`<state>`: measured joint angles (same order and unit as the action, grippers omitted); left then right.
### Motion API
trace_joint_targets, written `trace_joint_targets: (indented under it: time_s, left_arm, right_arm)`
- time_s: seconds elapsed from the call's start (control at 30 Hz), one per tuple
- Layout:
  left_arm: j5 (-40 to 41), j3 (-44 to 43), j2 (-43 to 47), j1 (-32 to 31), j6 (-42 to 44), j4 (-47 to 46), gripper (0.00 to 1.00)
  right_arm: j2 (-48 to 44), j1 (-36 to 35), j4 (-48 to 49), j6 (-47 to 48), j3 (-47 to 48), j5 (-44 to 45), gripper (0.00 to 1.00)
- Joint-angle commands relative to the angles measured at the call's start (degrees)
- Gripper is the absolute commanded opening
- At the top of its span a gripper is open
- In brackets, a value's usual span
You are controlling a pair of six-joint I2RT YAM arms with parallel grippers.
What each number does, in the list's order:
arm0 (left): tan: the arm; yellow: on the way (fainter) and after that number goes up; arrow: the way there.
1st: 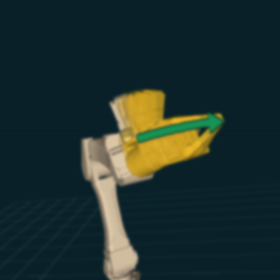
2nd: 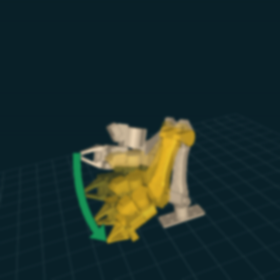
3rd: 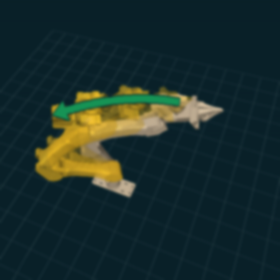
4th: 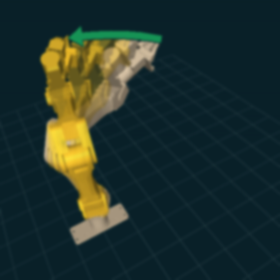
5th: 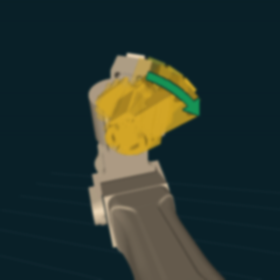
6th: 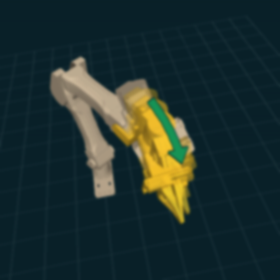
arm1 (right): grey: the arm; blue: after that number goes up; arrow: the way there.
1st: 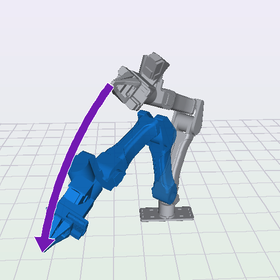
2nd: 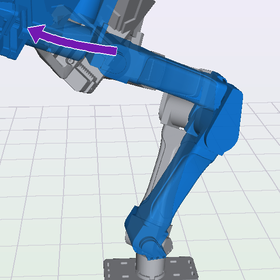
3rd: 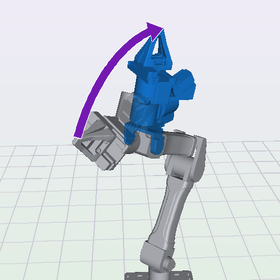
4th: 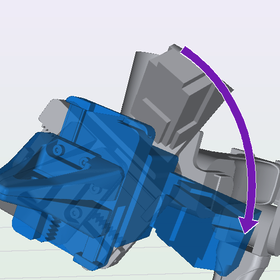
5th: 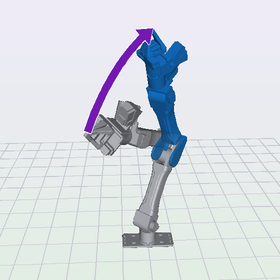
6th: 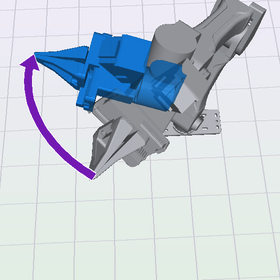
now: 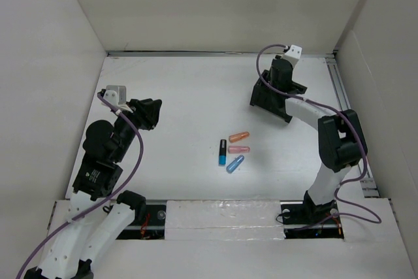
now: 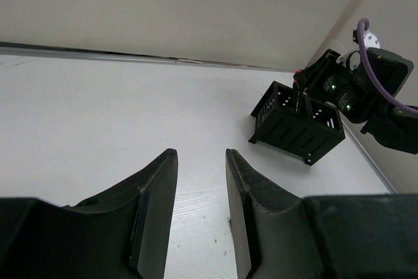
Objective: Organize the desk
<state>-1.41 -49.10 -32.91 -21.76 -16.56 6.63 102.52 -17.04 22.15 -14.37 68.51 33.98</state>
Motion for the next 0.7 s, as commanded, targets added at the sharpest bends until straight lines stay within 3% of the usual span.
trace_joint_targets:
  time_s: [0.0,0.23,0.4,0.5,0.53,0.67]
  left_arm:
    - [-0.17,0.32,-0.58,-0.13,0.65,-2.41,0.32]
    - [0.0,0.32,-0.14,-0.13,0.56,-2.33,0.32]
    - [0.79,0.15,-0.05,-0.13,0.82,-2.06,0.32]
    - [0.8,0.23,0.04,-0.13,0.74,-2.15,0.32]
    - [0.88,0.06,0.03,-0.13,0.82,-1.98,0.32]
    - [2.81,0.06,0.12,-0.13,0.91,-1.89,0.32]
  right_arm:
    - [-2.76,-1.24,3.69,-0.83,-1.71,1.88,0.31]
    - [-9.0,-2.47,3.16,-1.71,-5.05,0.83,0.53]
    - [-16.28,-5.54,0.27,-2.68,-7.25,-1.62,0.53]
    - [-19.1,-7.48,-2.71,-5.74,-10.05,-4.52,0.25]
    - [-20.5,-9.05,-3.51,-8.37,-11.02,-5.58,0.03]
    - [-21.22,-13.88,-3.35,-13.31,-17.78,-14.98,0.0]
